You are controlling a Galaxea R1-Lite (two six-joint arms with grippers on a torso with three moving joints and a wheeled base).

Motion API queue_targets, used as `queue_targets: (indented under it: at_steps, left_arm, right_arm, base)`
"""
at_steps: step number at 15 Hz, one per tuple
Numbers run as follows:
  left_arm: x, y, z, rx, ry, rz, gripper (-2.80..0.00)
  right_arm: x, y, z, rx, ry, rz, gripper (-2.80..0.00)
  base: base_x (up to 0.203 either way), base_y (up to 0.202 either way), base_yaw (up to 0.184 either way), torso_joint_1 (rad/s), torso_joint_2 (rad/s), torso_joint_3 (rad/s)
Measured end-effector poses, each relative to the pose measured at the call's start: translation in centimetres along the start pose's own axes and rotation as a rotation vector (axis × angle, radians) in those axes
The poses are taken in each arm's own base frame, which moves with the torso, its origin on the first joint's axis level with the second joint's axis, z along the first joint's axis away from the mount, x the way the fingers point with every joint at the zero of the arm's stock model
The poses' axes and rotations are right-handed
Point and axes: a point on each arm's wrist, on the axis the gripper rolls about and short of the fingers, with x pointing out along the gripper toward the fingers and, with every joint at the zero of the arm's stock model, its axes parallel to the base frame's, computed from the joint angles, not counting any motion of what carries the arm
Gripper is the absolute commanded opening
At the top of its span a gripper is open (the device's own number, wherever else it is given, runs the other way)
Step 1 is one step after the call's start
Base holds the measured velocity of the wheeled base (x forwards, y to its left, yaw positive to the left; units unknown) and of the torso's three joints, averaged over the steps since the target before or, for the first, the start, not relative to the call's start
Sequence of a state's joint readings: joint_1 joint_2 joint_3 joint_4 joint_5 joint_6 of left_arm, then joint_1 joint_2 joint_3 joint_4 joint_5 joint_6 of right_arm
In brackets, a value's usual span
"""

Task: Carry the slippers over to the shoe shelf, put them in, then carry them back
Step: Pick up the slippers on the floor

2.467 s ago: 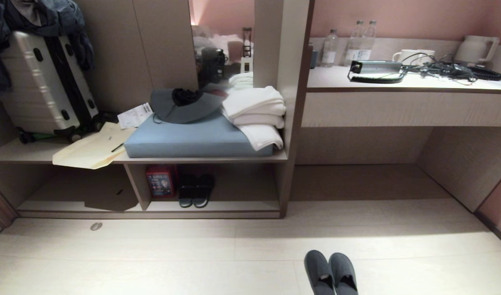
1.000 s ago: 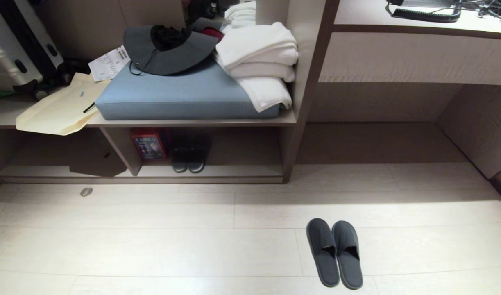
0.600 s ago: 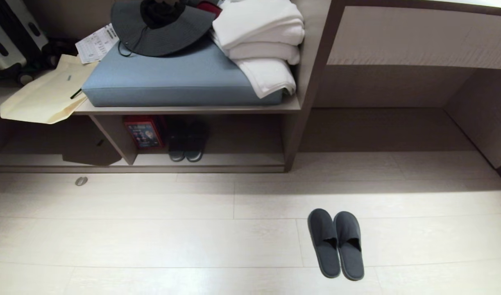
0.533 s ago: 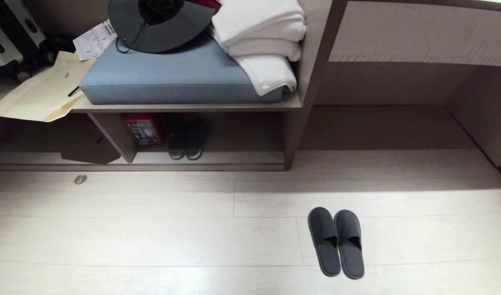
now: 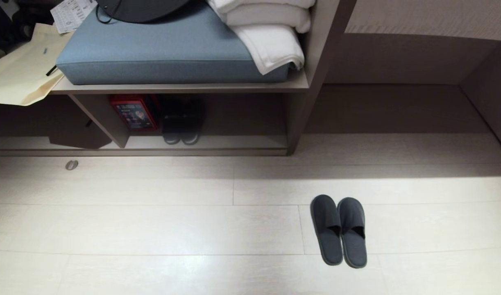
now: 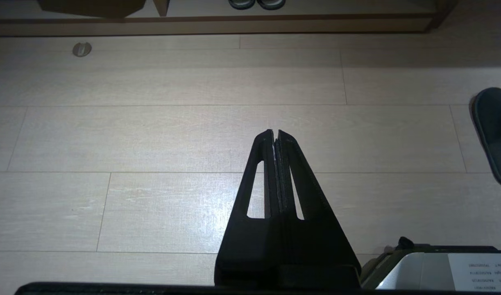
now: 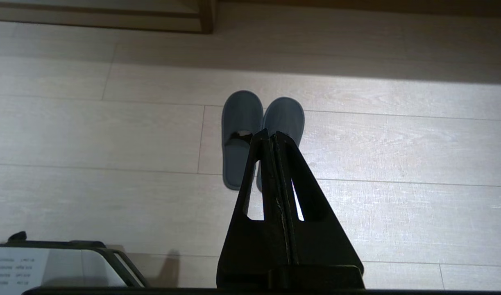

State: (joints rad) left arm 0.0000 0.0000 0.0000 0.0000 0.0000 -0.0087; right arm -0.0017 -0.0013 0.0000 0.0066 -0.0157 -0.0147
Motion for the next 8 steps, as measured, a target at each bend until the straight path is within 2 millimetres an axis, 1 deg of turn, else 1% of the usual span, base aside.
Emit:
queue_targets:
  at_steps: [8]
  left_arm:
    - [0.00,0.00,0.00,0.000,0.000,0.000,-2.80]
  right_arm:
    - [0.00,0.00,0.01,-0.001,-0.001,0.002,-2.80]
  base:
    - [0.000,0.000,0.000,0.002,0.00,-0.199]
